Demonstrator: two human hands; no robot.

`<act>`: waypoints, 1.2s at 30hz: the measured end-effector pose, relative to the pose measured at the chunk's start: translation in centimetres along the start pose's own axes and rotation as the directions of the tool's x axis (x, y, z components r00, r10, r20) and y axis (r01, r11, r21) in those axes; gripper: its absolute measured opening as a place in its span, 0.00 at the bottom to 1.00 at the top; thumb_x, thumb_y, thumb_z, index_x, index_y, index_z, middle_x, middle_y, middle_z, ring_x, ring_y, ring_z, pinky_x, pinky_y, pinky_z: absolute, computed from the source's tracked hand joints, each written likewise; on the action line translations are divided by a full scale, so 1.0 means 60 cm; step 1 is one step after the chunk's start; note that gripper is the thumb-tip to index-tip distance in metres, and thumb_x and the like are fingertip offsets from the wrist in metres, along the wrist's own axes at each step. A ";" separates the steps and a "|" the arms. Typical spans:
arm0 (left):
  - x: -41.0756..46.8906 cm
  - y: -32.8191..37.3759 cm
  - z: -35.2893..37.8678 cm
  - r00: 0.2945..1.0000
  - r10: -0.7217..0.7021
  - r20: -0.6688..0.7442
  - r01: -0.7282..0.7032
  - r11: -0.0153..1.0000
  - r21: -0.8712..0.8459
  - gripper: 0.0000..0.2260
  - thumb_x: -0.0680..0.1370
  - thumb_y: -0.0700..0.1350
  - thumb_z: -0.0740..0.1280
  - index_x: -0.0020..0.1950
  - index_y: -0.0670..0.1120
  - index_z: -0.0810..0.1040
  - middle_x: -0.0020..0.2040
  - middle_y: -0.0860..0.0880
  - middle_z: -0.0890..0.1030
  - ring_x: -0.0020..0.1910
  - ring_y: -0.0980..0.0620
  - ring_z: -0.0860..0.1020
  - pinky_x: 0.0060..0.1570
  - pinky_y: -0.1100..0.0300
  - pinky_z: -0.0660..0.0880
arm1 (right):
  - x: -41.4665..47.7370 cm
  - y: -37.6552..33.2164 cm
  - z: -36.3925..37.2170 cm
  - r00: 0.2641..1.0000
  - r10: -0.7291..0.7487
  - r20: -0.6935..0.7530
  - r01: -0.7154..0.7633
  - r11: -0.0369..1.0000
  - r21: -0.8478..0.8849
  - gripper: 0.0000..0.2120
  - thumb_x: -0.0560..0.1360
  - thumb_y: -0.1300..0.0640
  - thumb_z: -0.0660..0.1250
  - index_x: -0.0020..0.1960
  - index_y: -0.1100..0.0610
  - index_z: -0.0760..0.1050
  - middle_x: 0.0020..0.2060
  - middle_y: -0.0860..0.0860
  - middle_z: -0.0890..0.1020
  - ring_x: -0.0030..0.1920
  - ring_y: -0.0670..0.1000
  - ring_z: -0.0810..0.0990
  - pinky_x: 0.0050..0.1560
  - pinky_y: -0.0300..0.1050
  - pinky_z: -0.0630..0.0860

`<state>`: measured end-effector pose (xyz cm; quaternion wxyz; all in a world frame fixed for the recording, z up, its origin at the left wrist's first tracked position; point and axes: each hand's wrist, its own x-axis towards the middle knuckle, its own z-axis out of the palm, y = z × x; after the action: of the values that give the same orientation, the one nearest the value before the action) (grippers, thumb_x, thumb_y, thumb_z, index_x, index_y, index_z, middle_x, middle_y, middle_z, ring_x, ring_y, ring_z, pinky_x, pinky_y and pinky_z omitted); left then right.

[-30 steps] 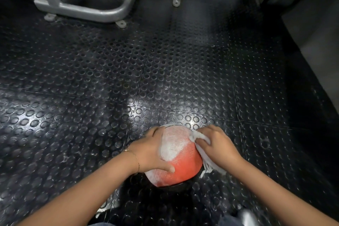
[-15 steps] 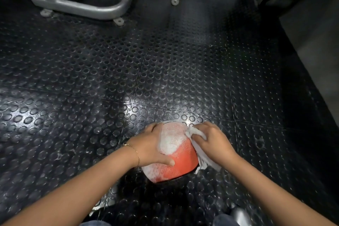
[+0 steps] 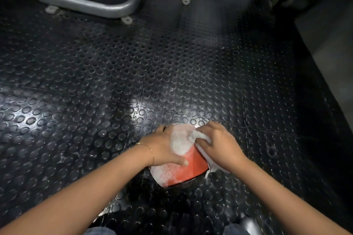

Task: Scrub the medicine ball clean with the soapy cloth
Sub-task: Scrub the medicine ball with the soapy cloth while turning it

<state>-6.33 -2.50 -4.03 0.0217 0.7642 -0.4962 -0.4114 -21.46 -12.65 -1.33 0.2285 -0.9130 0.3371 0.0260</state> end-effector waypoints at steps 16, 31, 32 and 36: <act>0.015 -0.005 -0.005 0.999 -0.049 0.014 0.050 0.997 -0.064 0.51 0.62 0.70 0.70 0.77 0.56 0.47 0.76 0.51 0.55 0.69 0.46 0.66 0.63 0.50 0.70 | 0.014 -0.019 -0.012 0.999 -0.035 0.034 0.036 0.998 -0.041 0.12 0.76 0.54 0.60 0.57 0.52 0.76 0.51 0.49 0.76 0.55 0.51 0.71 0.53 0.46 0.70; 0.022 0.003 -0.007 0.998 -0.053 -0.027 0.050 0.994 -0.097 0.47 0.63 0.71 0.69 0.75 0.54 0.54 0.72 0.49 0.63 0.65 0.47 0.70 0.58 0.55 0.72 | 0.019 -0.002 -0.016 0.999 -0.037 -0.003 0.037 0.993 -0.115 0.11 0.76 0.54 0.59 0.56 0.52 0.75 0.50 0.49 0.75 0.55 0.51 0.72 0.50 0.44 0.70; 0.024 0.002 -0.008 0.998 -0.051 -0.023 0.048 0.992 -0.116 0.47 0.63 0.70 0.69 0.75 0.54 0.54 0.72 0.49 0.63 0.65 0.47 0.70 0.59 0.54 0.72 | 0.020 0.000 -0.015 0.999 -0.036 -0.015 0.034 0.992 -0.124 0.11 0.76 0.55 0.59 0.56 0.52 0.76 0.49 0.49 0.75 0.54 0.51 0.72 0.49 0.43 0.69; 0.023 -0.006 -0.007 0.999 -0.048 -0.016 0.045 0.989 -0.138 0.47 0.61 0.71 0.69 0.74 0.56 0.55 0.70 0.50 0.65 0.63 0.48 0.71 0.56 0.55 0.72 | 0.002 -0.011 -0.007 0.993 -0.120 0.016 0.121 0.985 -0.125 0.14 0.75 0.53 0.61 0.60 0.51 0.74 0.50 0.49 0.75 0.54 0.51 0.71 0.51 0.46 0.70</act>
<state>-5.57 -3.54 -4.77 0.0694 0.7763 -0.4485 -0.4374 -20.99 -12.45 -0.70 0.1732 -0.9441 0.2781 0.0372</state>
